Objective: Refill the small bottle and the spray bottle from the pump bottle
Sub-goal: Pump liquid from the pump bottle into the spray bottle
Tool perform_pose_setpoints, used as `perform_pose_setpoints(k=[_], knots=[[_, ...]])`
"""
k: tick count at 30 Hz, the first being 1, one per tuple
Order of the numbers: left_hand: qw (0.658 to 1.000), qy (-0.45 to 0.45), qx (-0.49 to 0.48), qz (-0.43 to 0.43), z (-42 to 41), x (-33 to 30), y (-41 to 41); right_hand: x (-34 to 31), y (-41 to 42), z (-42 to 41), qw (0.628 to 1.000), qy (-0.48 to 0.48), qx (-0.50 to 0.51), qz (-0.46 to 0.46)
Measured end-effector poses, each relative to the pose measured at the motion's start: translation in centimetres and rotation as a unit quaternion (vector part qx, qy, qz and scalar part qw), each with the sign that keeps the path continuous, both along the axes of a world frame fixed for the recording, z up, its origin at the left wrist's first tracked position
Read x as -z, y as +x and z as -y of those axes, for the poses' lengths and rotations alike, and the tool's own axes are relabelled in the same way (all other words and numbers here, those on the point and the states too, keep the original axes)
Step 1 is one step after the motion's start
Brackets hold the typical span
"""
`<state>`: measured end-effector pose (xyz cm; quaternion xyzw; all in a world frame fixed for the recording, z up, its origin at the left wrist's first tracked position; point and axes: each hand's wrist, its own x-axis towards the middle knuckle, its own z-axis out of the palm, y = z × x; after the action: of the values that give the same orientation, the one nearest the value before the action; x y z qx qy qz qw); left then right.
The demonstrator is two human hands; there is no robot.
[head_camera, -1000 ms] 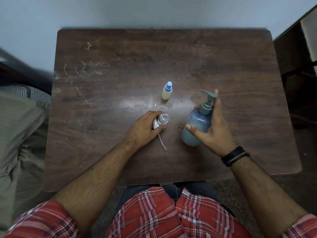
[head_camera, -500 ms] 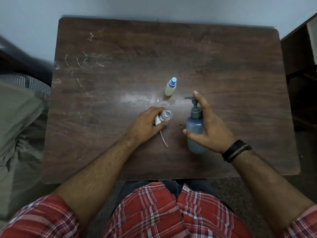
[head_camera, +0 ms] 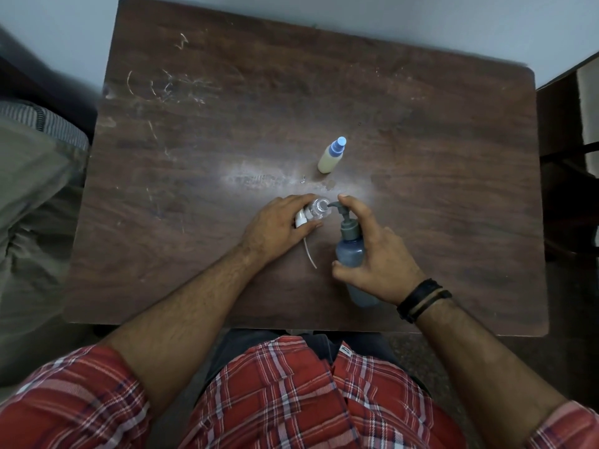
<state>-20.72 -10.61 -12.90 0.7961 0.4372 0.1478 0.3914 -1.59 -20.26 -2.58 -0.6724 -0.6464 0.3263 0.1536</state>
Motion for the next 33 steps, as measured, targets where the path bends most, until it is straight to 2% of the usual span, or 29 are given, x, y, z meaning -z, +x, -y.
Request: perform_pose_setpoints(k=[8,17,33], knots=[[1.0,-0.003,-0.004,0.003,0.0,1.0,0.1,-0.4,-0.5,-0.9,0.999,-0.001,-0.002,0.047],[1.0,0.0,-0.006,0.006,0.0,0.7,0.0,-1.3,-1.2,-2.1,0.996,-0.003,-0.051,0.067],[1.0,-0.007,-0.007,-0.002,-0.1,1.1,0.1,-1.0,-1.3,-1.6,0.995,-0.037,-0.046,0.083]])
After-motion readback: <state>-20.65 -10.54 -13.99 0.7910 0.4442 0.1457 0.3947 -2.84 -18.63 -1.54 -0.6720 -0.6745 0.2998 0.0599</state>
